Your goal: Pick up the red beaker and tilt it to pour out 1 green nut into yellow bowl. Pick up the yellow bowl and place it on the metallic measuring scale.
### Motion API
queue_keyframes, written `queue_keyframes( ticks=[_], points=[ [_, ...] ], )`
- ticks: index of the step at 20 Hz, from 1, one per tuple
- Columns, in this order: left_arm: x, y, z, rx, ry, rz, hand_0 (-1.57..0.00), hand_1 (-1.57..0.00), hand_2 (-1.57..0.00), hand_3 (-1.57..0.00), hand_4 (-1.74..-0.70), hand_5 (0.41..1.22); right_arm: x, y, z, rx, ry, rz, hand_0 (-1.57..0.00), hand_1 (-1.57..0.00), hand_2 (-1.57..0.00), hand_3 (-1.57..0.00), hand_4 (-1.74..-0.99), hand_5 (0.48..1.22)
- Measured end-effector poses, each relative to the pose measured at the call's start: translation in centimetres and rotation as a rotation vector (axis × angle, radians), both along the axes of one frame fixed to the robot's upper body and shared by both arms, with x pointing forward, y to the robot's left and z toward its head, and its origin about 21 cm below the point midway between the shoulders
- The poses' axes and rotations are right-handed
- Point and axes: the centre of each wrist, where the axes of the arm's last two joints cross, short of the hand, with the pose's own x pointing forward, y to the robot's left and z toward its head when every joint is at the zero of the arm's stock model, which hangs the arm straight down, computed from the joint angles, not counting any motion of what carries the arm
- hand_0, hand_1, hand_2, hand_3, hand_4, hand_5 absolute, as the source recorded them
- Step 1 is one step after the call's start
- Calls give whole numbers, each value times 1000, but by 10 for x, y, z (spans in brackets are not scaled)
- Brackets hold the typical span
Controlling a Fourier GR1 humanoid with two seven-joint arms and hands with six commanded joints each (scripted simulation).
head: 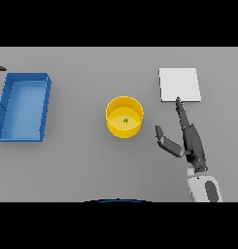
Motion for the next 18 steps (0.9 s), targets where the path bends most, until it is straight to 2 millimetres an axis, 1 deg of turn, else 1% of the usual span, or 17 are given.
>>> queue_keyframes(
  ticks=[2, 3, 5, 6, 7, 8, 9, 10, 11, 12, 13, 14, 15, 16, 17, 18],
  points=[
    [-12, -4, -12, -15, 24, 21, -1571, -1571, -1571, -1383, -1741, 1221, 0, 3, -1, 8, 8, 3, 1, 1, 1, 1, -1186, 687],
    [-16, -2, -17, -23, 36, 33, -1571, -1571, -1571, -1385, -1741, 1150, 1, 3, -1, 6, 6, 1, 1, 1, 1, 1, -1177, 686],
    [-26, -6, -26, -48, 63, 29, -1571, -1571, -1571, -1374, -1740, 1008, 5, 3, -1, 8, 17, 4, 1, 1, 1, 1, -1169, 680],
    [-28, -11, -25, -71, 80, 20, -1571, -1571, -1571, -1366, -1735, 955, 4, 1, 0, 11, 15, 6, 1, 1, 1, 1, -1168, 679],
    [-31, -9, -25, -78, 112, 3, -1571, -1571, -1571, -1407, -1661, 888, 4, 2, -1, 12, 18, 5, 1, 1, 1, 1, -1165, 678],
    [-35, -8, -23, -76, 140, -27, -1571, -1571, -1571, -1368, -1493, 827, 5, 3, -1, 16, 14, 5, 1, 1, 1, 1, -1165, 675],
    [-39, -8, -24, -78, 141, -73, -1571, -1545, -1489, -1238, -1311, 774, 3, 2, 0, 13, 11, 2, 1, 1, 1, 1, -1163, 671],
    [-43, -9, -21, -42, 153, -145, -1495, -1380, -1311, -1098, -1155, 740, 4, 5, 2, 12, 12, 1, 1, 1, 1, 1, -1159, 669],
    [-45, -11, -23, -24, 157, -208, -1253, -1104, -1049, -884, -1031, 714, 4, 2, 2, 8, 14, 1, 1, 1, 1, 1, -1161, 669],
    [-49, -8, -22, -47, 160, -265, -1003, -883, -839, -707, -933, 697, 4, -1, 2, -3, 12, 6, 1, 1, 1, 1, -1162, 671],
    [-50, -5, -20, -63, 185, -286, -802, -706, -671, -565, -870, 682, 2, 1, -1, 2, 20, 4, 1, 1, 1, 1, -1156, 673],
    [-54, -4, -19, -79, 191, -308, -641, -565, -536, -452, -823, 667, 1, 2, 1, 11, 9, 6, 1, 1, 1, 1, -1151, 677],
    [-55, -1, -15, -65, 201, -311, -513, -452, -429, -361, -785, 656, 3, 2, 2, 0, 1, 7, 1, 1, 1, 1, -1147, 680],
    [-56, 2, -18, -24, 237, -318, -410, -361, -343, -289, -762, 651, 4, 3, 1, -2, 6, 8, 1, 1, 1, 1, -1145, 685],
    [-54, 1, -20, 2, 252, -329, -328, -289, -274, -231, -750, 647, 1, -1, 3, 6, -10, 15, 1, 1, 1, 1, -1148, 688],
    [-51, -2, -22, 8, 250, -329, -262, -231, -219, -185, -741, 648, 1, 0, 4, 6, -2, 12, 1, 1, 1, 1, -1156, 690]
  ],
)
